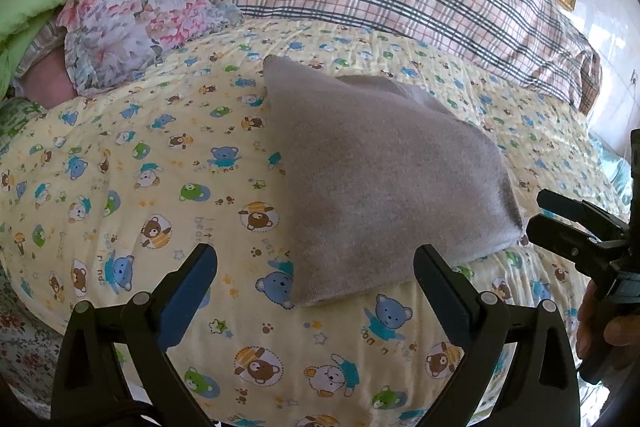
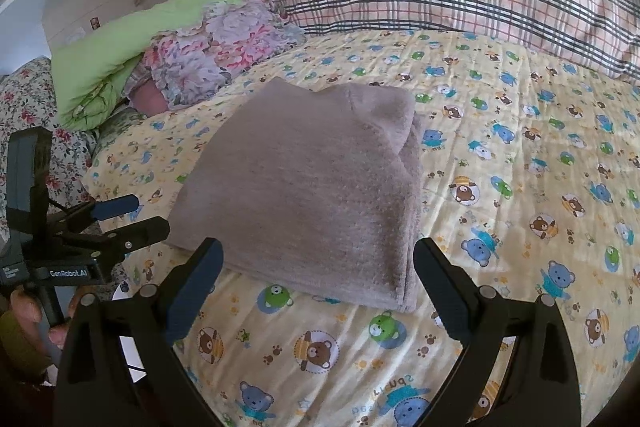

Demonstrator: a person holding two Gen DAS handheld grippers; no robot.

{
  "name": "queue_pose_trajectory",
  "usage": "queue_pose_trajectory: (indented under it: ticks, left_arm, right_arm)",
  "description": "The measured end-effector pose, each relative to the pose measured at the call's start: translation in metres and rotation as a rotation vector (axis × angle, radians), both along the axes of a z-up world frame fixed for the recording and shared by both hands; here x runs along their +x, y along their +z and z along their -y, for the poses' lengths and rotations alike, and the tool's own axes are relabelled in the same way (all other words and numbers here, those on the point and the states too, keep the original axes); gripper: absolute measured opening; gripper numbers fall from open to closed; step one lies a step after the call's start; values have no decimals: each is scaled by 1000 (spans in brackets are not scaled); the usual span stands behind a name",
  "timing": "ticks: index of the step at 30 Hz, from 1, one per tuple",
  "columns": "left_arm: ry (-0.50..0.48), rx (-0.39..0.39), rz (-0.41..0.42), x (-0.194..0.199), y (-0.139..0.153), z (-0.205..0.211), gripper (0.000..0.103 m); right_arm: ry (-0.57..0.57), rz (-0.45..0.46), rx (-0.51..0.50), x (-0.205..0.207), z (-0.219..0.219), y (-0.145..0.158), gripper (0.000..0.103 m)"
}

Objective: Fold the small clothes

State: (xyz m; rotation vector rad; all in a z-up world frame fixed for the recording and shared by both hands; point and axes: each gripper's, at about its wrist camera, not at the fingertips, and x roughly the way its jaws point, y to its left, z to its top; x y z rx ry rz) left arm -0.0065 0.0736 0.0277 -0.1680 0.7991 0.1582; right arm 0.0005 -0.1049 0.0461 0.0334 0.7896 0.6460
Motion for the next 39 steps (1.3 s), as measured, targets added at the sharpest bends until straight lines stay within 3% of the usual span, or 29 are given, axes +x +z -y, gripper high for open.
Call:
queue_pose_trajectory:
  ticks: [39]
  left_arm:
    - [-10,27,-32,2,-3,4,99]
  right_arm:
    - [0,-9,4,-6,-6,-2,96]
